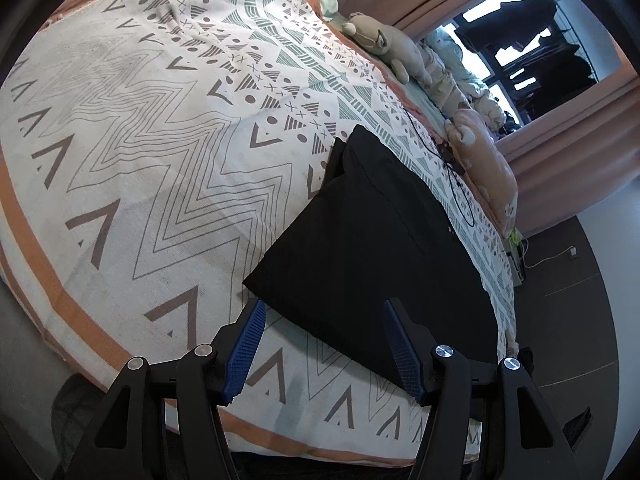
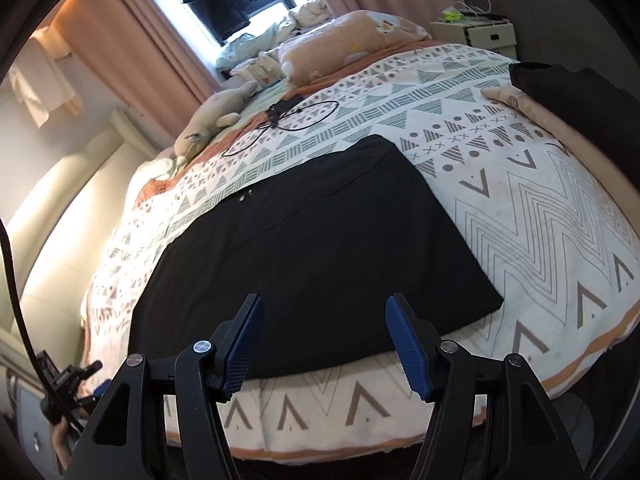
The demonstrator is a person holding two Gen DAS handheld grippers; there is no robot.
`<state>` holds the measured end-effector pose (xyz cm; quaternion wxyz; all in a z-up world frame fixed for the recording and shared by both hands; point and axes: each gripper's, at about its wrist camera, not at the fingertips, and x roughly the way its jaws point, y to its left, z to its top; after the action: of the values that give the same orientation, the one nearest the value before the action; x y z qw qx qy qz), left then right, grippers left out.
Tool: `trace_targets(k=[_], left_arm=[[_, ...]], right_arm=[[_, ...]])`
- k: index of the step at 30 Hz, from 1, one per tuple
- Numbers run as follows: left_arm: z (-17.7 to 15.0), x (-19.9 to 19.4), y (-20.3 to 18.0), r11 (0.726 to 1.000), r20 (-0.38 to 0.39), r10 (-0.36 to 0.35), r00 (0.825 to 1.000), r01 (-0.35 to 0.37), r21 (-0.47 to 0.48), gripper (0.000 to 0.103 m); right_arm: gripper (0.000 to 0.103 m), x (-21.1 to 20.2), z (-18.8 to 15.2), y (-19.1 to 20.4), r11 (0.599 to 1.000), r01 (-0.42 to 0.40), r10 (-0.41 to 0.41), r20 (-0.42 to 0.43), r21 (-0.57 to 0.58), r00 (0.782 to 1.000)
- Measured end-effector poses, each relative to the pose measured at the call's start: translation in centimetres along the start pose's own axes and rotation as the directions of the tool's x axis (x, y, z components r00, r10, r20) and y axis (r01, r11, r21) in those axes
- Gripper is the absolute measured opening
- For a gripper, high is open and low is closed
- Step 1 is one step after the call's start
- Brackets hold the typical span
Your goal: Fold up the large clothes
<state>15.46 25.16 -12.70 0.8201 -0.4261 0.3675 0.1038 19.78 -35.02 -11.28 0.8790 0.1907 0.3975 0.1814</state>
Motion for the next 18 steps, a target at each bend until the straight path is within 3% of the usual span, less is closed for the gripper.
trace_targets(k=[5,9,18], left_arm=[[-2.3,-0.1,1.0,1.0,-0.018,-0.026,1.0,0.026,0.004,0.062],[-3.3,-0.2,2.2,0.998,-0.014,-0.061,0.998,0.061,-0.028,0.062],[-2.0,3.0,2.4,0.994,-0.035,-0.087,0.996,0.084,-0.075,0.062]], right_arm=[[0.064,-0.8,-3.4,0.7,0.999,0.002,-0.002,0.0,-0.053,1.0],[0.064,0.1,-4.2,1.7,0.997,0.0,-0.002,-0.027,-0.073,1.0],[0.063,5.5,-5.1,7.8,0.978,-0.033,0.004,-0.14,-0.205,0.99]])
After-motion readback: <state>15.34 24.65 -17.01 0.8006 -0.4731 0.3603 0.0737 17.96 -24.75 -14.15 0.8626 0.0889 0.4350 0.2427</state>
